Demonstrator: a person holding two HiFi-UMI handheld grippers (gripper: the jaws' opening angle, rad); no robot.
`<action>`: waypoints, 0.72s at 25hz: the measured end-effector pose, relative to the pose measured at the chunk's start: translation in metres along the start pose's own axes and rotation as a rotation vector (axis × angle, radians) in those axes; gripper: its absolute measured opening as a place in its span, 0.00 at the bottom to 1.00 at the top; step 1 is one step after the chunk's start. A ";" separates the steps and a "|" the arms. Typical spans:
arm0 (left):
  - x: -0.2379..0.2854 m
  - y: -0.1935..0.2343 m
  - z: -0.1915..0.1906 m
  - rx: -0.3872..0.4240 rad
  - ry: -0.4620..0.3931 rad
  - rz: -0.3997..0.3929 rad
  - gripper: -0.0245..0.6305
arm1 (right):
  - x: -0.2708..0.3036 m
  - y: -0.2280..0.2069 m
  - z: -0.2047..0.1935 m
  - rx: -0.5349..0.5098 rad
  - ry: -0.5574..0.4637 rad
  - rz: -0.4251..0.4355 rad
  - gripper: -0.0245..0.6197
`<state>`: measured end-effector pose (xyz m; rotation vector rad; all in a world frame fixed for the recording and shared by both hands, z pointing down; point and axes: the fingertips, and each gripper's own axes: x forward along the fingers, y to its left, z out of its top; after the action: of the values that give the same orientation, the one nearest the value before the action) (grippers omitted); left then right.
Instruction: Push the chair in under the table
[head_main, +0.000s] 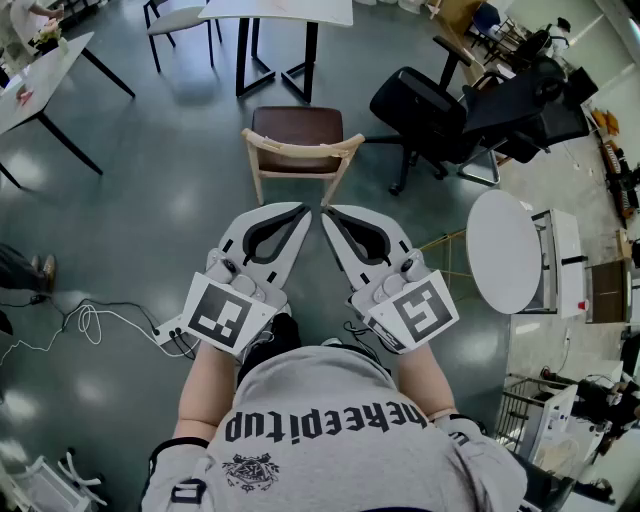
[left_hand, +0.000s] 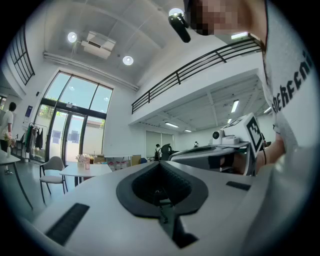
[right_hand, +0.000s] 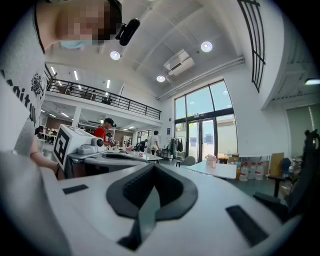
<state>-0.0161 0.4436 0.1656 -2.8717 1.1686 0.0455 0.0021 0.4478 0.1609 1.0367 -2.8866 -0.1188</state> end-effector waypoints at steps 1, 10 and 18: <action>0.000 0.000 0.000 -0.002 0.000 0.001 0.06 | 0.000 -0.001 0.000 0.000 0.000 -0.001 0.05; 0.010 0.003 -0.001 -0.013 0.002 -0.010 0.06 | 0.002 -0.008 -0.004 0.008 -0.004 -0.009 0.05; 0.025 0.021 -0.007 -0.013 0.010 -0.039 0.06 | 0.019 -0.023 -0.011 0.027 -0.004 -0.038 0.05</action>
<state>-0.0133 0.4108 0.1709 -2.9088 1.1173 0.0385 0.0034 0.4174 0.1706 1.0980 -2.8809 -0.0843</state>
